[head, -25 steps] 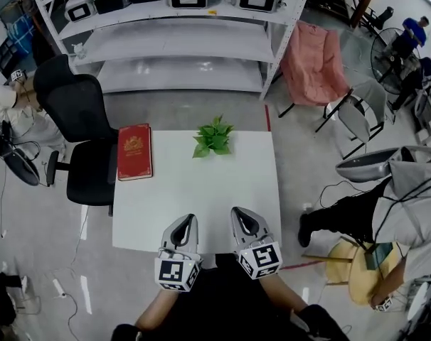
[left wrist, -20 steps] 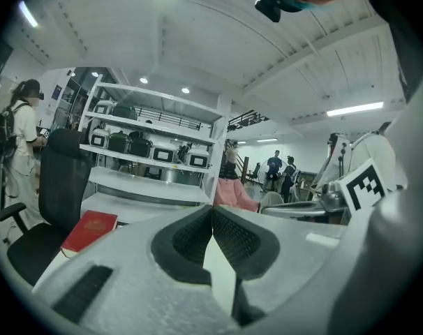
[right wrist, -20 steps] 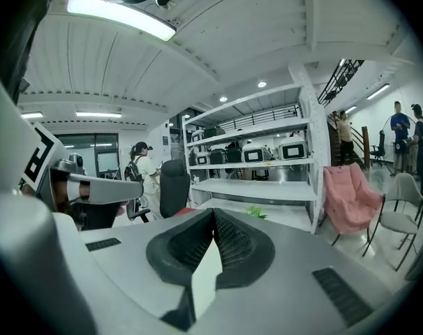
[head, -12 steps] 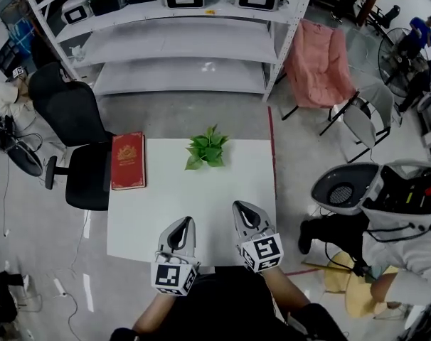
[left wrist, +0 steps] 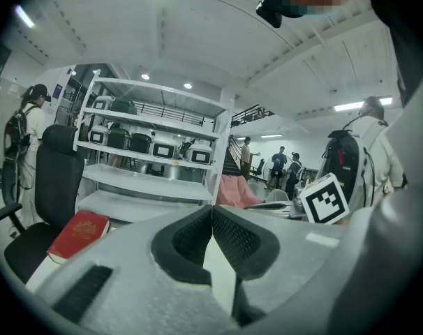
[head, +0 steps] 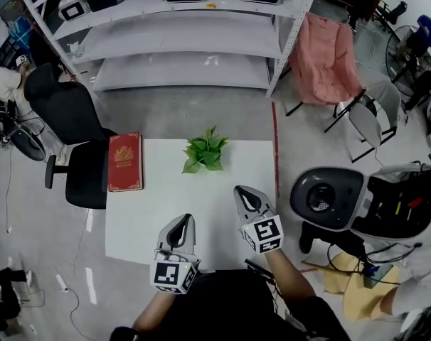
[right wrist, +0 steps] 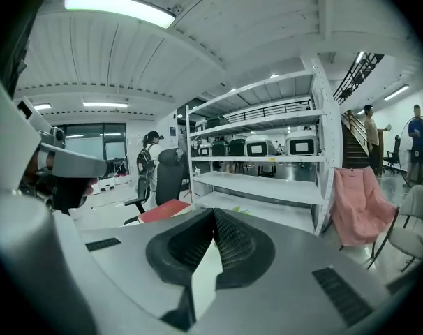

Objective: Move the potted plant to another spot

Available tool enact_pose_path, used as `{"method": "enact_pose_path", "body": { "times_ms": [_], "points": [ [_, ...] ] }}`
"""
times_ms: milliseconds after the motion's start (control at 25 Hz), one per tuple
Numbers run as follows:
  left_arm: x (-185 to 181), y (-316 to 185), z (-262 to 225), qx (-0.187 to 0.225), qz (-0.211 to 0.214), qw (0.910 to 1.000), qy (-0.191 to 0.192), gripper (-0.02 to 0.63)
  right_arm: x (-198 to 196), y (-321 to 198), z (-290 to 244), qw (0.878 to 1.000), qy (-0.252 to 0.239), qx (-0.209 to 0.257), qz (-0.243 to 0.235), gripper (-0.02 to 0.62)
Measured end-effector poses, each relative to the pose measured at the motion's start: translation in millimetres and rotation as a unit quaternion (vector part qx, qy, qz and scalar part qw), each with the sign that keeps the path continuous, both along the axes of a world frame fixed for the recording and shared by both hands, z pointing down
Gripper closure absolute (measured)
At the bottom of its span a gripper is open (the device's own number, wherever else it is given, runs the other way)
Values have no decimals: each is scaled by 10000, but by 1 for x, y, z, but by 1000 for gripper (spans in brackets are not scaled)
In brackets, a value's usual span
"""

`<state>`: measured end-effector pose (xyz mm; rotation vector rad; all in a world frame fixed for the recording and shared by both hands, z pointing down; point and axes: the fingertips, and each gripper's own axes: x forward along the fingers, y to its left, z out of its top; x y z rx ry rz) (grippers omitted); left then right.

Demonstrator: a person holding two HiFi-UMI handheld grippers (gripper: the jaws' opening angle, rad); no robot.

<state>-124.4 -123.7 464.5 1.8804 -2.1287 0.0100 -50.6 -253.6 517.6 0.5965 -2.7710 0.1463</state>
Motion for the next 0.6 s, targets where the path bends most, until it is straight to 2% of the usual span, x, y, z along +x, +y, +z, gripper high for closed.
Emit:
{"method": "enact_pose_path", "body": {
  "times_ms": [160, 320, 600],
  "points": [
    [-3, -13, 5, -9, 50, 10000, -25, 589, -9, -17, 15, 9999, 77, -7, -86, 583],
    [-6, -27, 8, -70, 38, 10000, 36, 589, -18, -34, 34, 9990, 357, 42, -271, 582],
    [-8, -45, 10, -105, 47, 9999, 34, 589, -43, -52, 70, 9903, 878, 154, -1069, 581]
  ]
}}
